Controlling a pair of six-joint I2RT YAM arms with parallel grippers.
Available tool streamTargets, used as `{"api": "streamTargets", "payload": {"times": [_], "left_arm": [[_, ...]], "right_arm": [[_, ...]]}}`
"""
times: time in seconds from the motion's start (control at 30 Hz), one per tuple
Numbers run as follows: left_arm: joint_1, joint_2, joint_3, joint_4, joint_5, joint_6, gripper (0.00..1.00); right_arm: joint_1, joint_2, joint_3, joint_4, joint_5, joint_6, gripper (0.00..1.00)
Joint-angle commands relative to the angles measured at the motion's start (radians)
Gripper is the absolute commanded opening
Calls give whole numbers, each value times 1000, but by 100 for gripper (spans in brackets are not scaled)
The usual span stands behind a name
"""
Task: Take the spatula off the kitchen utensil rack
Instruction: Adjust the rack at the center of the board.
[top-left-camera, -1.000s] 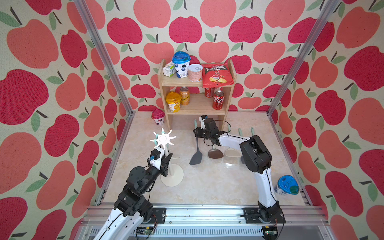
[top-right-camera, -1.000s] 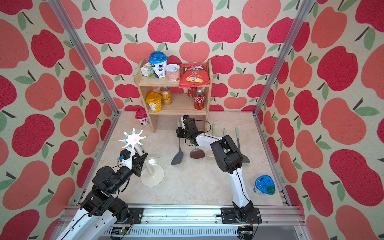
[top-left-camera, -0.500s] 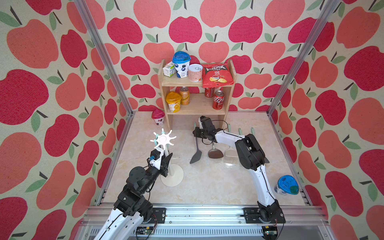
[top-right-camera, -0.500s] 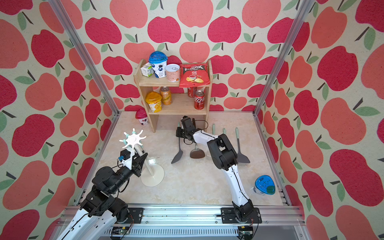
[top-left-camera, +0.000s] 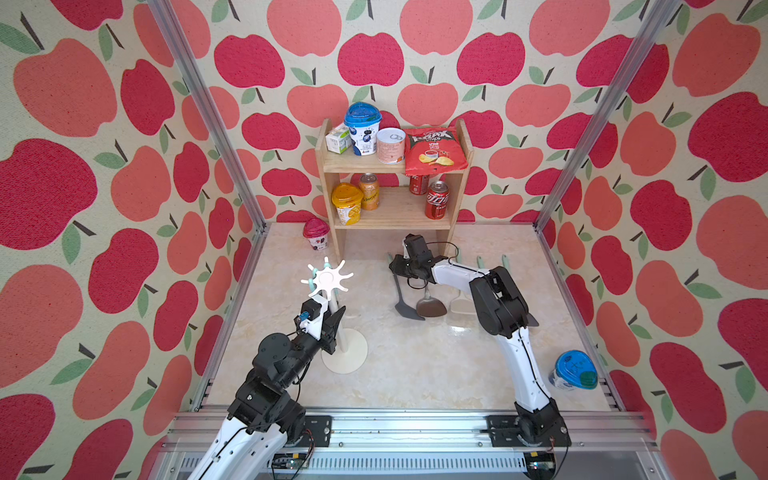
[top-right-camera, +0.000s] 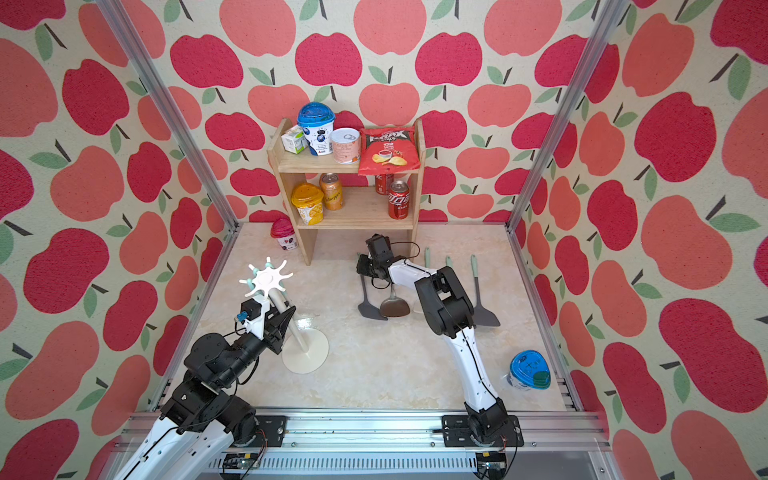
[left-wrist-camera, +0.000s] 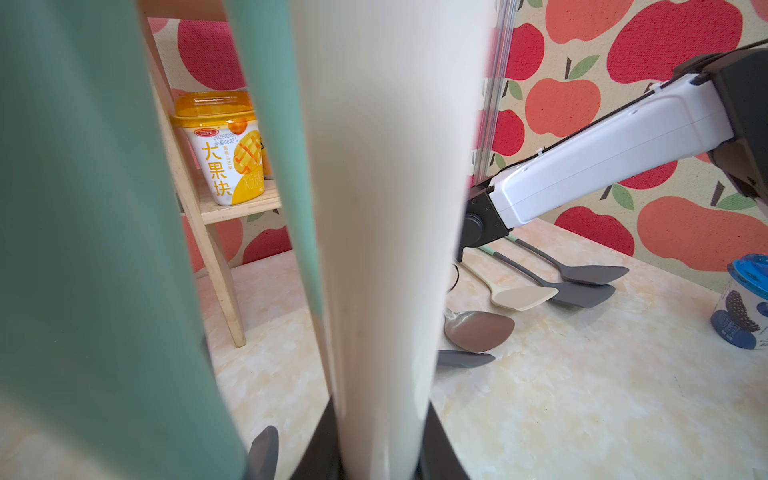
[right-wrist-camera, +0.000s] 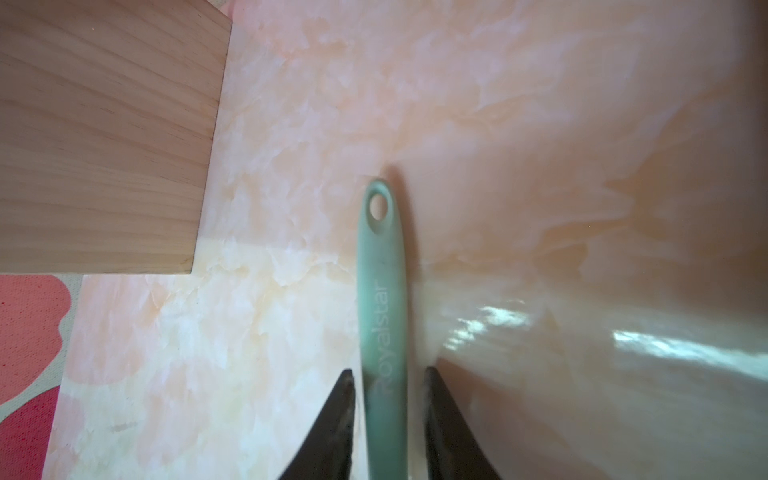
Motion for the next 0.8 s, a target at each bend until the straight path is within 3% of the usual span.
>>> {"api": "streamTargets", "payload": {"times": [0.0,0.43,0.77], "left_arm": [[1,-19,9,77,41,-8,0],[14,-72,-69,184,157,24,0],[87,-31,-71,222,215,87,0]], "right_arm": [[-4,18,-4,-47,18,-8,31],[48,-232,-241,98,45,-170,38],[80,-511,-462,173,-42,-294,41]]}}
